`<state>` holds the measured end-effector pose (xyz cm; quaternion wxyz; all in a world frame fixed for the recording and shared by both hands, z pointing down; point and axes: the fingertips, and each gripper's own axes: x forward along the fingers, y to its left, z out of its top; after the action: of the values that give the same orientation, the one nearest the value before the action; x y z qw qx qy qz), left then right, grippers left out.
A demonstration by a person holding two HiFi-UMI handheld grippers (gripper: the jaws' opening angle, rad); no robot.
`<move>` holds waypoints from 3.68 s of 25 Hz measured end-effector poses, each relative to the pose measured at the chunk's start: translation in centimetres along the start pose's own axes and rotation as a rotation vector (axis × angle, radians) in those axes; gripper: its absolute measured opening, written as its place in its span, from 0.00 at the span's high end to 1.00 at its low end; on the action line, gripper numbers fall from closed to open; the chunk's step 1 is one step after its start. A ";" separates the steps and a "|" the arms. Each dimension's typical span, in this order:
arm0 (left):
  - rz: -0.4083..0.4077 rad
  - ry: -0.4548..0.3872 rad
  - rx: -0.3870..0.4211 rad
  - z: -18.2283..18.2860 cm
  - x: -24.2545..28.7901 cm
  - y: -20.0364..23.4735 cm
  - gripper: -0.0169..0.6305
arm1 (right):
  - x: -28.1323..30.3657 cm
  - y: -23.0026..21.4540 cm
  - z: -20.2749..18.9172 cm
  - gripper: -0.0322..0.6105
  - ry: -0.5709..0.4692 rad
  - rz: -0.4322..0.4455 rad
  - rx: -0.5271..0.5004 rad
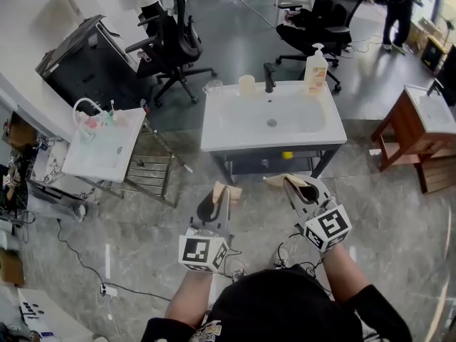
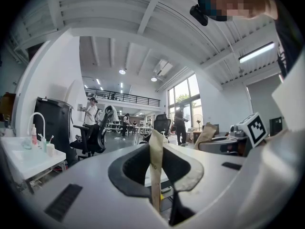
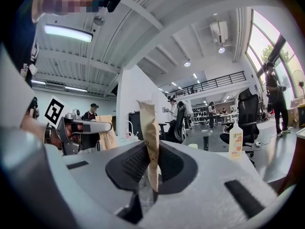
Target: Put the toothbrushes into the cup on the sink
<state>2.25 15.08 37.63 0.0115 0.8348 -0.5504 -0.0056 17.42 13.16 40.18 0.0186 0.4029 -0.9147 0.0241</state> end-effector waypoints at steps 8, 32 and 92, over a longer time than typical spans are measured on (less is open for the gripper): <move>0.025 -0.012 -0.006 0.1 2.6 -2.2 0.88 | -0.8 -3.4 -0.1 0.89 0.001 0.027 -0.004; 0.034 -0.020 0.011 -0.1 9.7 -3.3 0.88 | 1.5 -10.0 -0.5 0.89 -0.013 0.049 0.007; -0.078 -0.038 -0.068 0.0 28.6 27.4 0.88 | 38.0 -14.2 4.0 0.89 0.029 -0.077 -0.074</move>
<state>-11.69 -22.00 38.41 0.0291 0.8544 -0.5172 -0.0405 2.25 -24.63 38.67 0.0477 0.4366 -0.8984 -0.0047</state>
